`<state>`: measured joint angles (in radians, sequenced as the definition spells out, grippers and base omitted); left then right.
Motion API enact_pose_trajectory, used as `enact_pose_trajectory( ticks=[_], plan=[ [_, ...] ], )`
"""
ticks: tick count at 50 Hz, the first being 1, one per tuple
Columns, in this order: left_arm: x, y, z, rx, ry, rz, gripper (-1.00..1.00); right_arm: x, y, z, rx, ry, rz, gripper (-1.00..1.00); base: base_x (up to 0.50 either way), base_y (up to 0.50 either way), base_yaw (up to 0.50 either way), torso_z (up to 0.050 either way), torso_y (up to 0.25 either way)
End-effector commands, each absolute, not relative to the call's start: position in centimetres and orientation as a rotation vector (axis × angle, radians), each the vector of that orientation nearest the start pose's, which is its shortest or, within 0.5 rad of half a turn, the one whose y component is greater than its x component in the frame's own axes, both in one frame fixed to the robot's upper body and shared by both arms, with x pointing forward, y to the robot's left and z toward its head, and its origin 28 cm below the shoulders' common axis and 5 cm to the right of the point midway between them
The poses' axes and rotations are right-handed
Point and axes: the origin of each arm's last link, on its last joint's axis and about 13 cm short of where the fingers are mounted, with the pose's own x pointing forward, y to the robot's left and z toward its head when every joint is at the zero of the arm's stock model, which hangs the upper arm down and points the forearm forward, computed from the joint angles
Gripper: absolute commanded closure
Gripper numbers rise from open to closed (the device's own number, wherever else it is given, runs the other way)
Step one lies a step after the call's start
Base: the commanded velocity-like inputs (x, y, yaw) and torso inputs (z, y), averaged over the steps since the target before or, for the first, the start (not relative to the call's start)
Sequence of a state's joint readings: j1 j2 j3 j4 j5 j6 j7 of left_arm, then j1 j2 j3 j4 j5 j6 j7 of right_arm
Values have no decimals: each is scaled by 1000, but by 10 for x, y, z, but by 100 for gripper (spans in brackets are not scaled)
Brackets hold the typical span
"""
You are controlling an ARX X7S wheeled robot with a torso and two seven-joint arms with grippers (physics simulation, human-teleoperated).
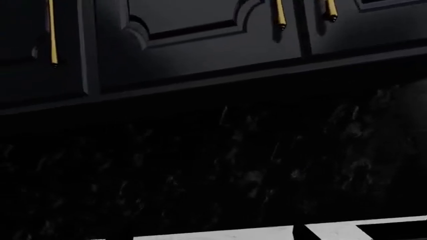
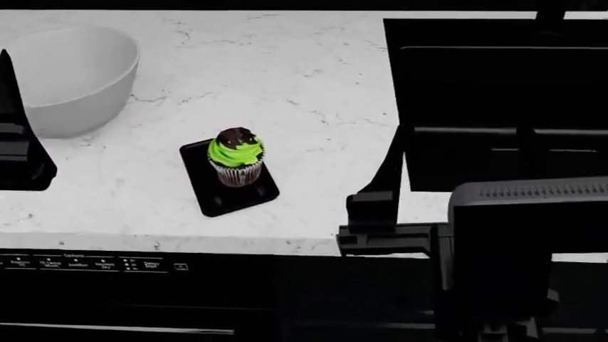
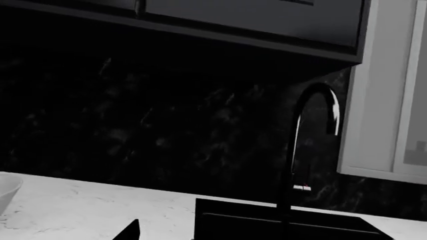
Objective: Move the fresh-baked cupcake off the tray onto the counter, and place the bowl used for mixing into the sink.
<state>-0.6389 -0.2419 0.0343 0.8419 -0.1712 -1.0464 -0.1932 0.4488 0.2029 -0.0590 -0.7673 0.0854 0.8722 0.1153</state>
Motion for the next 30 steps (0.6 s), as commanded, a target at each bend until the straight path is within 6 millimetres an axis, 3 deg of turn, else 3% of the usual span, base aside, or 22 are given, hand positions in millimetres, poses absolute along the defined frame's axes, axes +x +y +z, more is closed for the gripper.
enact_pose_trajectory(
  ticks=[1, 23, 30],
  plan=[
    [231, 228, 249, 162, -436, 88, -100, 231, -115, 205, -161, -341, -23, -100, 258, 500, 0, 0, 0],
    [234, 226, 247, 160, -430, 78, -100, 228, -116, 202, -128, -343, -27, -100, 278, 486, 0, 0, 0],
    [233, 225, 248, 164, -432, 76, -100, 226, -118, 207, -123, -360, -35, -100, 311, 117, 0, 0, 0]
  ],
)
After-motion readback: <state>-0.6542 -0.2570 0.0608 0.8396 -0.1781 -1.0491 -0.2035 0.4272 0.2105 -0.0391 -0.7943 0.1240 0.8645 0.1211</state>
